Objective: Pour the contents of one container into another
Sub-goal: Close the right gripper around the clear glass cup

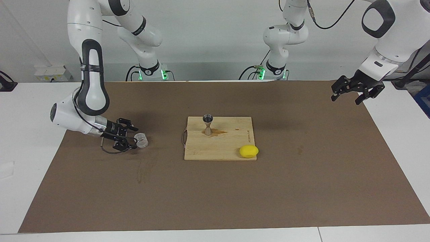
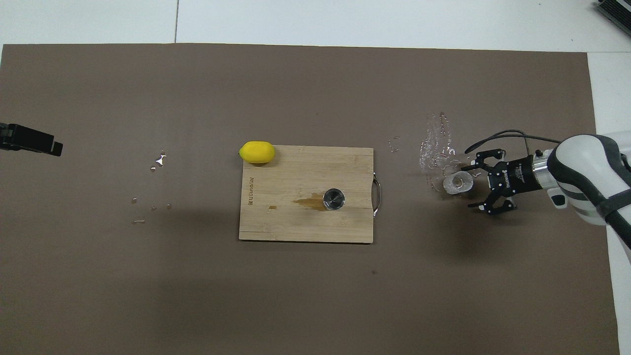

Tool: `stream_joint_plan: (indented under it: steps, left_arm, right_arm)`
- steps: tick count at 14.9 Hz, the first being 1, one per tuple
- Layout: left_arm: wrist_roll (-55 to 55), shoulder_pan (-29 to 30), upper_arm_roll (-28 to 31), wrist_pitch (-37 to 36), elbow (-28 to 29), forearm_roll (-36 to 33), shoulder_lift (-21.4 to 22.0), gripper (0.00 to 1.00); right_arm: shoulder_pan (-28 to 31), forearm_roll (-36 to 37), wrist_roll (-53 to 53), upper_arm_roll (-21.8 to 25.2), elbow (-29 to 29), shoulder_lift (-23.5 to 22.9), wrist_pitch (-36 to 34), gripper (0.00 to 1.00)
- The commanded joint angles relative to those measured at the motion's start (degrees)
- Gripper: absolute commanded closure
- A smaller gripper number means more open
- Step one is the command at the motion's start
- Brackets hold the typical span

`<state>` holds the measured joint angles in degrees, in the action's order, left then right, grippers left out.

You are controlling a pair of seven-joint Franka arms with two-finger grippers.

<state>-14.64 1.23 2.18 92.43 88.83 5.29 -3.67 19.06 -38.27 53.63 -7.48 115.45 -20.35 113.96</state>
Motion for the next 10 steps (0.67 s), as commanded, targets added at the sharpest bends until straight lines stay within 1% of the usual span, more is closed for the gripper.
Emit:
stream_joint_plan:
  steps: [1, 3, 6, 7, 9, 10]
  left_arm:
    - [1.01, -0.7, 0.89, -0.23, 1.78, -1.25, 1.74, 0.0]
    - [1.1, -0.79, 0.98, -0.58, 1.61, -1.33, 1.65, 0.0]
    - [1.1, -0.79, 1.24, -1.54, 1.26, -1.34, 1.74, 0.0]
    - [1.1, -0.79, 1.42, -2.07, 1.26, -1.34, 1.74, 0.0]
    - [1.1, -0.7, 1.68, -3.65, 1.26, -1.34, 1.83, 0.0]
    - [1.1, -0.79, 1.77, -4.35, 1.26, -1.42, 1.92, 0.0]
  right_arm:
    - [0.45, -3.21, -1.86, -0.6, 3.29, 2.33, 1.53, 0.06]
    - [-0.08, -4.79, -1.86, -0.6, 3.29, 2.33, 2.05, 0.09]
    - [-0.08, -5.06, -1.86, -0.6, 3.38, 2.33, 2.76, 0.12]
    - [-0.08, -5.15, -1.86, -0.6, 3.47, 2.33, 2.76, 0.14]
    - [0.01, -6.54, -1.86, -0.6, 3.82, 2.42, 2.76, 0.22]
    - [0.01, -7.6, -1.95, -0.6, 3.99, 2.68, 2.67, 0.32]
